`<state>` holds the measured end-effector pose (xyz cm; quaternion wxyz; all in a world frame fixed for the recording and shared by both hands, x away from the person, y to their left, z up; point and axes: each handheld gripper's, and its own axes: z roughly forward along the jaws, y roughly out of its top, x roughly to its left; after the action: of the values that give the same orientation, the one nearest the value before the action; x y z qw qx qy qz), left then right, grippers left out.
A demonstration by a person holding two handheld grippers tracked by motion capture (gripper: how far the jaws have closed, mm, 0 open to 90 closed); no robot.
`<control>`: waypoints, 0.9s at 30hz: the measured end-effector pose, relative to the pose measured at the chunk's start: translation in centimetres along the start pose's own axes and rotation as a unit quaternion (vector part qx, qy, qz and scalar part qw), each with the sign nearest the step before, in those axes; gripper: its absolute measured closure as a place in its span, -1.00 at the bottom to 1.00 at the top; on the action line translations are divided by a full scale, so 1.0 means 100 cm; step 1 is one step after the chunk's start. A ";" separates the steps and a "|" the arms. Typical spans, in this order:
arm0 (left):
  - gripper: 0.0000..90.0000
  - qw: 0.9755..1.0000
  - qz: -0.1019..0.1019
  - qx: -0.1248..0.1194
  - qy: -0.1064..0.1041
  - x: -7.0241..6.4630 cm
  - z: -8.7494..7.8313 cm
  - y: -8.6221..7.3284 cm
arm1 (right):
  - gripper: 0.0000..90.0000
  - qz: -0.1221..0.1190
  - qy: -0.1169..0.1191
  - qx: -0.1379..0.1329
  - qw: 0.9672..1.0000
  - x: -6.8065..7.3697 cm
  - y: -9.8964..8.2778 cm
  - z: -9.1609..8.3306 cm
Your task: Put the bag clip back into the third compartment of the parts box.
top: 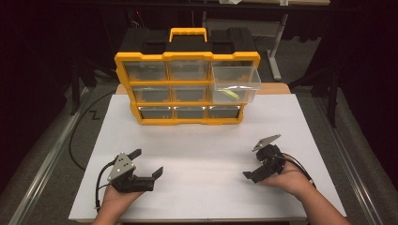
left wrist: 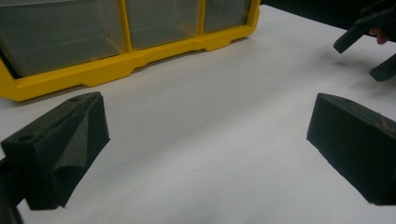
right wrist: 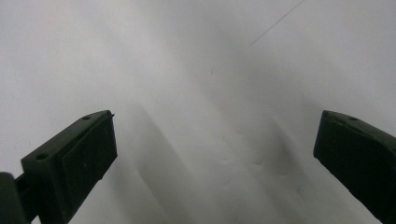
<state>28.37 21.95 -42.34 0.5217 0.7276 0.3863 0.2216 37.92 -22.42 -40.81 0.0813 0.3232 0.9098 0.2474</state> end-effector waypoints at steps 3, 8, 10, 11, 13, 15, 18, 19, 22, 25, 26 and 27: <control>-0.99 1.000 -0.003 0.007 0.000 0.002 0.001 -0.001 | -1.00 0.023 0.008 -0.044 0.999 -0.003 -0.011 0.002; -0.99 1.000 -0.001 0.018 -0.003 0.001 0.004 -0.002 | -1.00 0.060 0.023 -0.138 0.988 -0.004 -0.024 -0.001; -0.99 1.000 0.001 0.017 -0.003 -0.001 0.004 -0.002 | -1.00 0.068 0.024 -0.170 0.983 -0.001 -0.028 -0.004; -0.99 1.000 0.000 0.014 -0.003 -0.001 0.004 -0.002 | -1.00 0.070 0.025 -0.186 0.980 0.000 -0.030 -0.006; -0.99 1.000 -0.001 0.009 -0.002 -0.001 0.002 -0.001 | -1.00 0.075 0.021 -0.225 0.971 0.003 -0.034 -0.010; -0.99 1.000 -0.005 0.003 0.000 0.000 0.001 -0.001 | -1.00 0.078 0.016 -0.254 0.964 0.006 -0.039 -0.015; -0.99 1.000 -0.011 -0.004 0.005 0.002 -0.001 -0.001 | -1.00 0.079 0.003 -0.299 0.951 0.009 -0.047 -0.025; -0.99 1.000 -0.012 -0.005 0.007 0.002 -0.002 -0.001 | -1.00 0.083 -0.002 -0.315 0.946 0.010 -0.051 -0.029; -0.99 1.000 -0.015 -0.006 0.009 0.003 -0.004 -0.001 | -1.00 0.098 -0.011 -0.348 0.932 0.010 -0.069 -0.036; -0.99 1.000 -0.015 -0.007 0.012 0.003 -0.004 -0.002 | -1.00 0.097 -0.026 -0.327 0.940 0.008 -0.078 -0.031; -0.99 1.000 -0.015 -0.007 0.012 0.003 -0.004 -0.002 | -1.00 0.101 -0.023 -0.316 0.943 0.007 -0.079 -0.028; -0.99 1.000 -0.015 -0.007 0.014 0.003 -0.004 -0.001 | -1.00 0.101 -0.023 -0.316 0.943 0.007 -0.079 -0.028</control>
<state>28.26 22.45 -42.37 0.5244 0.7149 0.4032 0.2267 32.20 -28.37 -42.34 0.1751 0.3771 0.7449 0.5219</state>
